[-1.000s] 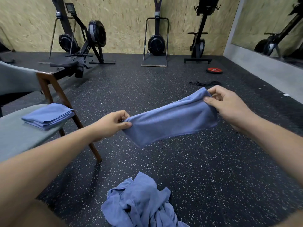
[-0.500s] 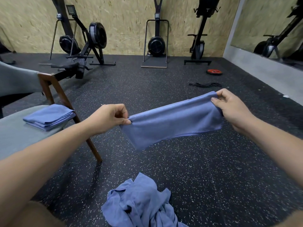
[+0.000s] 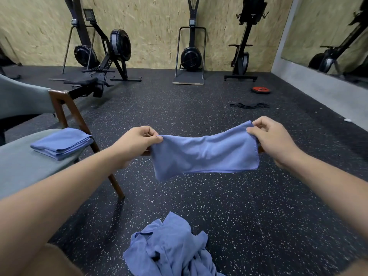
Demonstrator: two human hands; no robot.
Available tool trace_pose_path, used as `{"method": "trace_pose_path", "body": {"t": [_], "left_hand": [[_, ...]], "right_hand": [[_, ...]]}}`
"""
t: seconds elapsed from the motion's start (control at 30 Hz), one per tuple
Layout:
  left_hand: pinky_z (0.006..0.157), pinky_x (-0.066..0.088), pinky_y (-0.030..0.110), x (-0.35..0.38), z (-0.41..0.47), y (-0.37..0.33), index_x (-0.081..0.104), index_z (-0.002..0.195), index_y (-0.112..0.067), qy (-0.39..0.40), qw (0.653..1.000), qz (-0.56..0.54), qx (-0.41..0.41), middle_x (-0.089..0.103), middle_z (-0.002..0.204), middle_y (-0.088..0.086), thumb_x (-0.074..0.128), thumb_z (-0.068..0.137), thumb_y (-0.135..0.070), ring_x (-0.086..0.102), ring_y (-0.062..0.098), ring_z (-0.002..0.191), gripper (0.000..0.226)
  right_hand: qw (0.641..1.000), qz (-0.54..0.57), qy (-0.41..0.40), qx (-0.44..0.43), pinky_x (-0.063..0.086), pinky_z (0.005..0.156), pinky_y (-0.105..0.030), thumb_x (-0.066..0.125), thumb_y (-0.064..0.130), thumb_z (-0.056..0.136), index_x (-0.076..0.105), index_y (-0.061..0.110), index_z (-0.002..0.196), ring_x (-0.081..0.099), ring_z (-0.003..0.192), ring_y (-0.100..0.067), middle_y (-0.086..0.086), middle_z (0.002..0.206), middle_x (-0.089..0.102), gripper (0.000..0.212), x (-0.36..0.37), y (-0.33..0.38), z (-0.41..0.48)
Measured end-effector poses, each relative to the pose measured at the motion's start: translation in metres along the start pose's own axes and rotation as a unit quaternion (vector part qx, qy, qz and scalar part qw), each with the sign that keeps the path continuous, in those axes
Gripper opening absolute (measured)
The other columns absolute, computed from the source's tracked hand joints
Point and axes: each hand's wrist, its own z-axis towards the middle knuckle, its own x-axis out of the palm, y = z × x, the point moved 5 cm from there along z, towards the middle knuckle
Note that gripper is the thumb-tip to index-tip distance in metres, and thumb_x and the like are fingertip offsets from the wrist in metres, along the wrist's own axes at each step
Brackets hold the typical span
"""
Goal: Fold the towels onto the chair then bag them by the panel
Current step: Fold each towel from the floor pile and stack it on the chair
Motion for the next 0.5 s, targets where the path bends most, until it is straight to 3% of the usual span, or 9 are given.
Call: {"method": "trace_pose_path", "body": {"t": [0.33, 0.43, 0.5], "left_hand": [[0.056, 0.053, 0.025, 0.050, -0.034, -0.035, 0.066, 0.083, -0.016, 0.044, 0.999, 0.031, 0.001, 0.070, 0.072, -0.002, 0.079, 0.095, -0.025, 0.062, 0.009, 0.059, 0.020], [0.056, 0.054, 0.022, 0.064, -0.042, -0.042, 0.065, 0.084, -0.015, 0.061, 0.998, -0.006, 0.006, 0.069, 0.072, 0.000, 0.082, 0.095, -0.024, 0.063, 0.009, 0.060, 0.022], [0.058, 0.056, 0.024, 0.070, -0.045, -0.045, 0.067, 0.086, -0.013, 0.067, 0.997, -0.019, 0.014, 0.071, 0.077, 0.006, 0.084, 0.093, -0.024, 0.065, 0.012, 0.065, 0.022]], "right_hand": [[0.993, 0.034, 0.116, -0.015, 0.041, 0.052, -0.032, 0.076, 0.021, 0.096, 0.069, 0.009, 0.093, 0.050, 0.068, -0.018, -0.008, 0.074, 0.057, 0.014, 0.055, 0.043, -0.044], [0.988, 0.043, 0.145, -0.020, 0.042, 0.046, -0.028, 0.076, 0.018, 0.097, 0.068, 0.006, 0.095, 0.051, 0.063, -0.017, 0.002, 0.063, 0.057, 0.015, 0.069, 0.054, -0.058], [0.986, 0.040, 0.159, -0.026, 0.044, 0.047, -0.030, 0.077, 0.018, 0.097, 0.068, 0.006, 0.096, 0.054, 0.061, -0.017, -0.001, 0.065, 0.061, 0.015, 0.078, 0.058, -0.066]]}}
